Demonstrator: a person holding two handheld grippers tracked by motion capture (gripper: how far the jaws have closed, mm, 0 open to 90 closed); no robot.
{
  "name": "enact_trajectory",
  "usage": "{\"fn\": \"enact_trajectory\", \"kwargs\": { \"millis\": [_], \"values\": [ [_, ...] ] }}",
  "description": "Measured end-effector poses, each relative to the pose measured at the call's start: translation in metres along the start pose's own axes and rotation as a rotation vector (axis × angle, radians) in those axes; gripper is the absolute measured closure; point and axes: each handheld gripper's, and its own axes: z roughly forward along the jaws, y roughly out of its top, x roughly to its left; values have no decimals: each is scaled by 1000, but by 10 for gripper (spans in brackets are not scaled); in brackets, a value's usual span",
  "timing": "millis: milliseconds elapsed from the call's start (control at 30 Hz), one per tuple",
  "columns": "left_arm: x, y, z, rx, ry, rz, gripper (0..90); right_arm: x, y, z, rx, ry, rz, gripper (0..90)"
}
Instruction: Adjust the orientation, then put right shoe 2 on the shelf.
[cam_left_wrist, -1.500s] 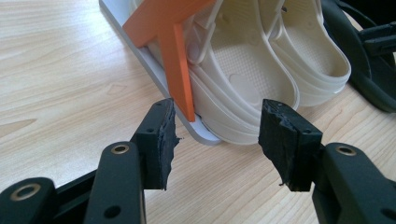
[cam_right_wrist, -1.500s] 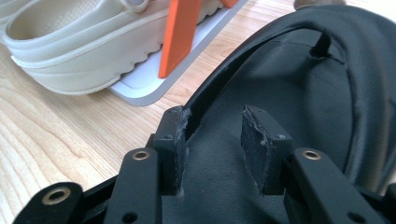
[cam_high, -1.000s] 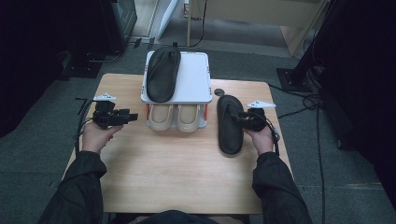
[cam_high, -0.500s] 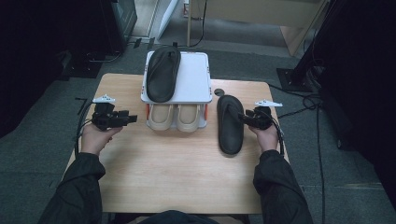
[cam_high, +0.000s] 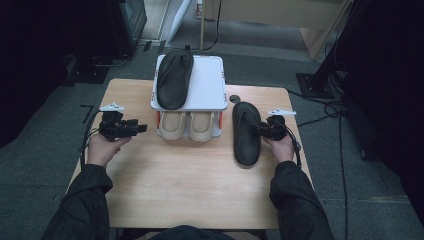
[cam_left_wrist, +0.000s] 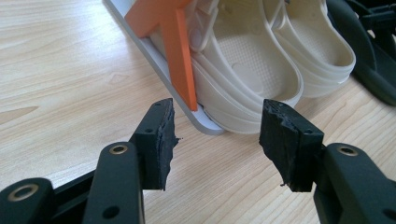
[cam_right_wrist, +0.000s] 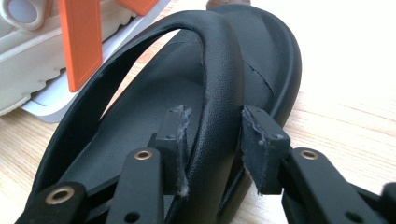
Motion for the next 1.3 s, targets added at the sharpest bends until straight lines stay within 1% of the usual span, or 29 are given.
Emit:
{"fn": "enact_trajectory", "kwargs": {
  "millis": [67,167,267,400,500,700,767,800,867,900,967,1033,1067,1133,1167,1233,1300],
  "values": [
    [0,0,0,0,1,7,457,0,1,0,4,-3,13,639],
    [1,0,0,-1,2,2,457,-1,3,-1,8,-6,65,673],
    [1,-1,0,2,5,0,457,0,4,-3,13,-4,91,706],
    [1,-1,0,0,6,5,457,2,6,-4,23,-17,88,714],
    [1,-1,0,2,7,6,457,2,8,-4,27,-15,107,714],
    [2,-1,-2,-6,7,5,458,7,12,-7,26,-24,105,714],
    [1,-1,-2,-6,5,4,459,9,14,-10,18,-30,110,714],
    [0,-1,-2,-7,3,4,459,9,16,-12,9,-26,117,714],
    [-1,-1,-3,-20,-5,6,459,11,20,-16,0,-28,128,714],
    [-2,-1,-2,-23,-6,2,459,12,21,-18,-6,-30,130,714],
    [-2,-1,-2,-19,-10,8,458,15,23,-21,-16,-35,130,713],
    [-3,-1,-1,-14,-11,12,458,17,26,-24,-14,-35,132,713],
    [-3,-1,-1,-12,-10,12,459,18,27,-25,-18,-34,138,712],
    [-4,-1,0,-15,-12,19,459,19,28,-27,-23,-17,166,713],
    [-5,0,0,-19,-15,14,458,20,29,-27,-25,-14,177,713],
    [-5,1,0,-26,-20,18,457,21,31,-28,-17,-9,182,713],
    [-5,1,1,-33,-24,15,457,23,35,-29,-5,-18,182,712]
  ]
}}
